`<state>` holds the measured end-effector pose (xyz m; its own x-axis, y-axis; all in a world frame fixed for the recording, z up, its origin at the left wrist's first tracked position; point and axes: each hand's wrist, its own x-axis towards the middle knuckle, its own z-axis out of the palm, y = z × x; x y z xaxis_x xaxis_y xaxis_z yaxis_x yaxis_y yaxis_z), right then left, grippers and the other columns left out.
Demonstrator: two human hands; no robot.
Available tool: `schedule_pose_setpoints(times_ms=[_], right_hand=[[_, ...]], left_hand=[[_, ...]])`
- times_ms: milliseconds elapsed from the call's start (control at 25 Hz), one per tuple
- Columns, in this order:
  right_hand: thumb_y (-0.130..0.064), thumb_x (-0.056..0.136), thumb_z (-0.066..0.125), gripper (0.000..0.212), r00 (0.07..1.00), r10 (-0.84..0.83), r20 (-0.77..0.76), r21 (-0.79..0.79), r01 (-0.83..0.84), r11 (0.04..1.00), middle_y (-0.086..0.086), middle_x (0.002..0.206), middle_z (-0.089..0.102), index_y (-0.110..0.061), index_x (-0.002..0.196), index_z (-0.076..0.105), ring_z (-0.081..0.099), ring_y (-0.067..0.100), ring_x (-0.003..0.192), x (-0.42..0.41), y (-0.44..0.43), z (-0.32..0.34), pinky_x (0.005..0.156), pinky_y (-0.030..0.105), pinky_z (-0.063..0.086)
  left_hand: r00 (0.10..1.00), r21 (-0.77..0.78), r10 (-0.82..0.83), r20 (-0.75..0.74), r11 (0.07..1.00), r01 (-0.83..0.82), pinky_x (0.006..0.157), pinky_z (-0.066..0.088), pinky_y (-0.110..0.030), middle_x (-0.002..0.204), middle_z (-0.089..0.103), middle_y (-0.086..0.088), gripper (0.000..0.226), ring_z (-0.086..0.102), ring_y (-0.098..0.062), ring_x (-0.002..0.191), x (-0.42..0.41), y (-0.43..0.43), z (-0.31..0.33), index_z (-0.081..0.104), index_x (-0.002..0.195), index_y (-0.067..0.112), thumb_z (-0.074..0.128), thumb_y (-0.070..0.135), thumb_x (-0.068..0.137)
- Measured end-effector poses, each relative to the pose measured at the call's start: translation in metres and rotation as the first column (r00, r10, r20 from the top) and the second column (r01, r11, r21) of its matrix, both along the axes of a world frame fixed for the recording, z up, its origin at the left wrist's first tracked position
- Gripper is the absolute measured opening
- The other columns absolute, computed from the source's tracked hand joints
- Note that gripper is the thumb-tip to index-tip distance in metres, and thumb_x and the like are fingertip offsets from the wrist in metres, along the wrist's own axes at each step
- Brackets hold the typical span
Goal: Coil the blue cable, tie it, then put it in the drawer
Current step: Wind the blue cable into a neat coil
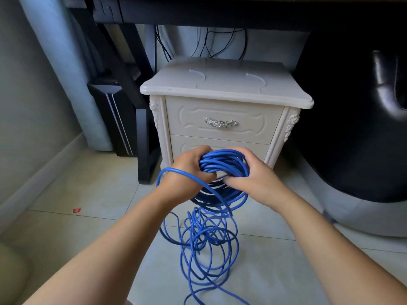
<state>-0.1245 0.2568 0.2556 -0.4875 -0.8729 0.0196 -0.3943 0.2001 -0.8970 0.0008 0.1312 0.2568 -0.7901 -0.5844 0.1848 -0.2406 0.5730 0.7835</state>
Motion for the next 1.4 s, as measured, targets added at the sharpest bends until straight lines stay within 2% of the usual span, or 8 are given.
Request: schedule_pose_setpoints(times_ms=[280, 440, 560, 720, 880, 1000, 1120, 1400], right_hand=[[-0.013, 0.089, 0.064, 0.013, 0.832, -0.550, 0.081, -0.257, 0.550, 0.795, -0.001, 0.082, 0.062, -0.023, 0.094, 0.057, 0.064, 0.014, 0.057, -0.025, -0.003, -0.003, 0.057, 0.027, 0.051], [-0.011, 0.088, 0.063, 0.017, 0.817, -0.577, 0.029, -0.202, 0.570, 0.797, 0.001, 0.073, 0.058, -0.026, 0.086, 0.056, 0.057, 0.022, 0.060, -0.037, 0.002, 0.001, 0.068, 0.043, 0.057], [-0.011, 0.084, 0.065, 0.018, 0.844, -0.503, -0.189, -0.154, 0.480, 0.864, -0.008, 0.068, 0.059, -0.026, 0.082, 0.056, 0.059, 0.019, 0.065, -0.029, -0.004, -0.003, 0.069, 0.033, 0.053], [-0.009, 0.080, 0.060, 0.024, 0.822, -0.279, -0.497, -0.056, 0.291, 0.955, -0.004, 0.078, 0.063, -0.025, 0.099, 0.058, 0.058, 0.027, 0.077, -0.010, -0.005, 0.008, 0.069, 0.036, 0.047], [-0.010, 0.078, 0.062, 0.030, 0.807, -0.127, -0.577, -0.053, 0.118, 0.992, -0.010, 0.078, 0.058, -0.028, 0.102, 0.058, 0.051, 0.020, 0.073, 0.009, -0.002, 0.019, 0.066, 0.031, 0.039], [-0.012, 0.075, 0.066, 0.032, 0.920, -0.210, -0.331, -0.082, 0.194, 0.978, -0.009, 0.079, 0.061, -0.031, 0.097, 0.052, 0.055, 0.011, 0.070, 0.010, -0.004, 0.018, 0.063, 0.019, 0.042], [-0.019, 0.068, 0.071, 0.035, 0.972, -0.204, 0.120, -0.086, 0.215, 0.973, -0.001, 0.079, 0.065, -0.030, 0.098, 0.057, 0.067, 0.021, 0.080, 0.000, 0.000, 0.013, 0.082, 0.034, 0.054], [-0.012, 0.077, 0.073, 0.021, 0.704, -0.206, 0.680, -0.169, 0.423, 0.890, -0.002, 0.064, 0.061, -0.015, 0.093, 0.060, 0.062, 0.024, 0.069, 0.025, -0.016, -0.013, 0.097, 0.055, 0.047]], left_hand=[[0.905, 0.639, -0.403, 0.134, 0.733, 0.232, 0.089, 0.052, -0.020, 0.116, 0.069, 0.005, 0.047, 0.065, -0.007, 0.107, 0.014, -0.028, -0.006, 0.058, 0.125, 0.020, 0.066, -0.004, 0.086], [0.715, 0.390, -0.287, 0.638, 0.921, 0.021, 0.073, 0.060, -0.028, 0.100, 0.075, -0.011, 0.025, 0.074, -0.020, 0.090, 0.022, -0.042, -0.004, 0.066, 0.115, 0.000, 0.063, 0.008, 0.092], [0.924, 0.077, -0.064, 0.377, 0.996, 0.038, 0.090, 0.053, -0.026, 0.125, 0.064, -0.001, 0.054, 0.064, -0.013, 0.110, 0.008, -0.029, 0.004, 0.053, 0.136, 0.021, 0.068, 0.014, 0.085], [0.958, 0.048, -0.283, 0.036, 0.958, 0.282, 0.094, 0.032, 0.000, 0.139, 0.042, 0.009, 0.099, 0.043, 0.003, 0.121, -0.007, 0.011, 0.013, 0.024, 0.153, 0.031, 0.070, -0.003, 0.072], [0.997, -0.097, -0.015, -0.073, 0.995, 0.008, 0.062, 0.039, -0.011, 0.085, 0.062, 0.013, 0.053, 0.055, 0.007, 0.069, -0.009, 0.011, 0.008, 0.057, 0.123, 0.027, 0.064, 0.003, 0.076], [0.983, -0.124, 0.069, -0.169, 0.988, -0.091, 0.055, 0.036, -0.023, 0.061, 0.053, 0.008, 0.019, 0.049, -0.003, 0.057, -0.013, 0.013, 0.007, 0.051, 0.078, 0.022, 0.062, 0.006, 0.081], [0.952, 0.102, 0.182, -0.246, 0.982, -0.161, 0.059, 0.053, -0.037, 0.061, 0.051, 0.002, 0.012, 0.051, -0.019, 0.057, -0.017, 0.011, 0.006, 0.053, 0.080, 0.013, 0.064, 0.013, 0.086], [0.830, 0.739, 0.503, -0.240, 0.649, -0.179, 0.062, 0.045, -0.035, 0.058, 0.046, 0.000, 0.006, 0.044, -0.016, 0.052, -0.022, 0.016, -0.006, 0.059, 0.095, 0.013, 0.063, 0.015, 0.091]])
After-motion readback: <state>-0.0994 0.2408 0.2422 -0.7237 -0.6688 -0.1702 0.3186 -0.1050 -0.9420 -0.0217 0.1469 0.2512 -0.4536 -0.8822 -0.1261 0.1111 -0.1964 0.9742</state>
